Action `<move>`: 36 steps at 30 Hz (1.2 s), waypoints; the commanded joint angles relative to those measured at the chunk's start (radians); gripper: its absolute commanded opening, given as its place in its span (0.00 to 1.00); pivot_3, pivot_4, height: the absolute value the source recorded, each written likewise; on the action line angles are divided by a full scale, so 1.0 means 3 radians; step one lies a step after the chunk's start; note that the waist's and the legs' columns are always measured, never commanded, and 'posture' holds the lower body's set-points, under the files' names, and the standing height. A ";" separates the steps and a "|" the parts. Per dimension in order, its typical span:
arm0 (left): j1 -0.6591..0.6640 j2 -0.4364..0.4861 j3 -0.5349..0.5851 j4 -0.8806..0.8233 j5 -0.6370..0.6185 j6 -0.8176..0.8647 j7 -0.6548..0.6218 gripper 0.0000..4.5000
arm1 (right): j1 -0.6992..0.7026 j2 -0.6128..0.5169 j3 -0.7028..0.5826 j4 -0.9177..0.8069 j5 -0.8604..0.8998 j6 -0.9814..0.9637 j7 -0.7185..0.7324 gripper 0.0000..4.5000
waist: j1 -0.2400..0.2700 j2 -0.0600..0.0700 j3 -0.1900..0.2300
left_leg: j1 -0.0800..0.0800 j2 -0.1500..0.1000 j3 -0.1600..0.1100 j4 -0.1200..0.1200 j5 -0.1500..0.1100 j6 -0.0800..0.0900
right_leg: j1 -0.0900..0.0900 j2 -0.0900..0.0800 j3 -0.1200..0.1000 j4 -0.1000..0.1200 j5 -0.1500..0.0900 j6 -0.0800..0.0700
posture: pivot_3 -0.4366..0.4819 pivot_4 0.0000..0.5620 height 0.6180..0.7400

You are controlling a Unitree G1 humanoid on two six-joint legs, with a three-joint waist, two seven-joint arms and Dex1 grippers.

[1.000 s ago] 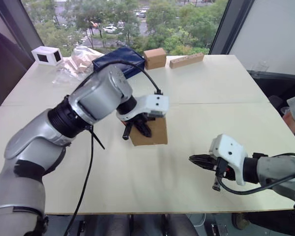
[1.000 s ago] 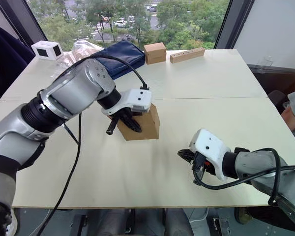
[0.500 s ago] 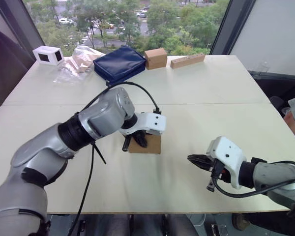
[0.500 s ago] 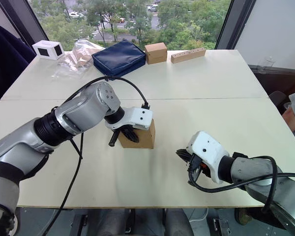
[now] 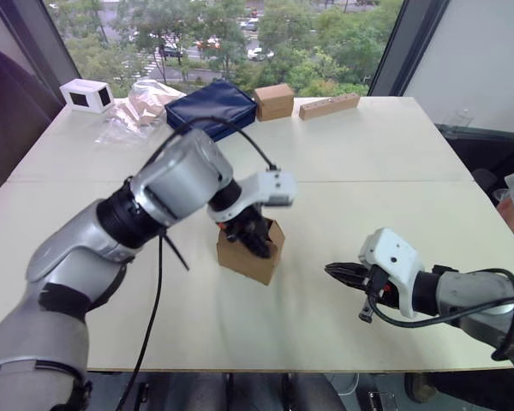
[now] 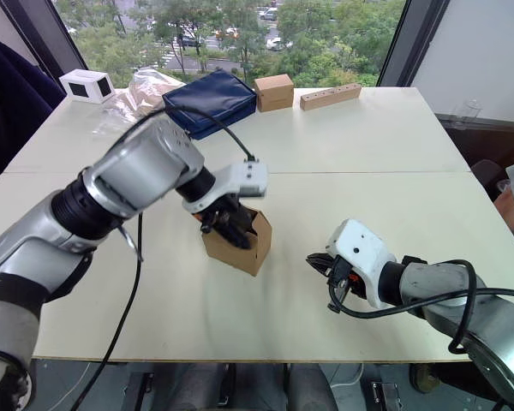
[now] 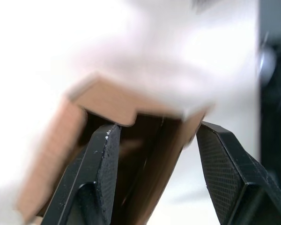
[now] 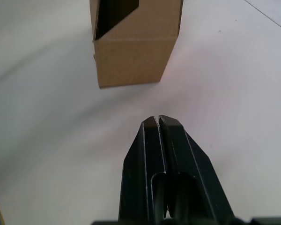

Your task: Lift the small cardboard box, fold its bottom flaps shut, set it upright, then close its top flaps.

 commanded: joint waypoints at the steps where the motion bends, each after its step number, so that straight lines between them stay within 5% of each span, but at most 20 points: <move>1: -0.0119 -0.0036 0.0690 0.0279 -0.0302 0.0202 0.0168 0.56 | -0.0036 0.0119 -0.0133 0.0044 0.0145 -0.0081 0.0103 0.00 | -0.0014 0.0001 0.0000 | 0.0001 0.0002 0.0001 0.0000 0.0000 0.0000 | 0.0000 0.0002 0.0000 0.0001 0.0000 0.0000 | 0.48 0.27 1.00; 7: -0.0162 -0.0104 0.1771 0.1071 -0.0472 -0.0015 0.0781 0.56 | 0.0015 0.0133 0.0014 0.0121 0.0000 -0.0134 0.0199 0.00 | -0.0006 0.0001 0.0000 | 0.0005 0.0003 0.0001 0.0001 0.0000 0.0000 | -0.0001 0.0002 0.0001 0.0008 0.0000 0.0000 | 0.48 0.27 1.00; 12: 0.0528 0.0054 0.2504 0.0697 -0.0558 -0.0741 0.1242 0.56 | 0.0001 0.0232 0.0062 0.0205 0.0039 -0.0130 0.0258 0.00 | -0.0014 0.0005 -0.0003 | 0.0010 0.0004 0.0006 -0.0002 0.0001 -0.0002 | -0.0002 -0.0007 0.0005 0.0011 0.0000 0.0000 | 0.48 0.27 1.00; 15: 0.1129 0.0346 0.2316 0.0351 -0.0479 -0.0982 0.1208 0.45 | -0.0064 0.0272 0.0147 0.0314 -0.0019 -0.0153 0.0292 0.00 | -0.0002 0.0004 -0.0003 | 0.0009 0.0004 0.0006 -0.0001 0.0006 -0.0012 | -0.0004 -0.0008 0.0006 0.0014 0.0000 -0.0001 | 0.48 0.27 1.00; 20: 0.2121 0.0503 0.2103 0.0085 -0.0216 -0.1986 0.1246 0.00 | -0.0159 0.0319 0.0631 0.0506 -0.0463 -0.0310 0.0314 0.00 | 0.0028 0.0003 -0.0005 | 0.0010 0.0000 0.0005 -0.0001 0.0005 -0.0010 | -0.0001 -0.0012 0.0005 0.0013 0.0000 -0.0001 | 0.48 0.27 1.00; 25: 0.2647 0.0462 0.1885 0.0034 -0.0094 -0.2423 0.1299 0.00 | -0.0244 0.0565 0.0815 0.0678 -0.0643 -0.0418 0.0272 0.00 | 0.0033 -0.0002 -0.0006 | 0.0004 -0.0003 0.0004 0.0000 0.0003 -0.0006 | -0.0003 -0.0014 0.0003 0.0008 0.0001 -0.0001 | 0.48 0.27 1.00; 36: 0.3084 0.0413 0.1482 -0.0282 -0.0103 -0.2397 0.1286 0.00 | -0.0658 0.0700 0.1341 0.1025 -0.1155 -0.0640 0.0548 0.00 | -0.0004 -0.0002 -0.0007 | 0.0008 -0.0002 0.0005 -0.0001 0.0002 -0.0005 | -0.0003 -0.0010 0.0003 0.0012 0.0001 0.0000 | 0.48 0.27 1.00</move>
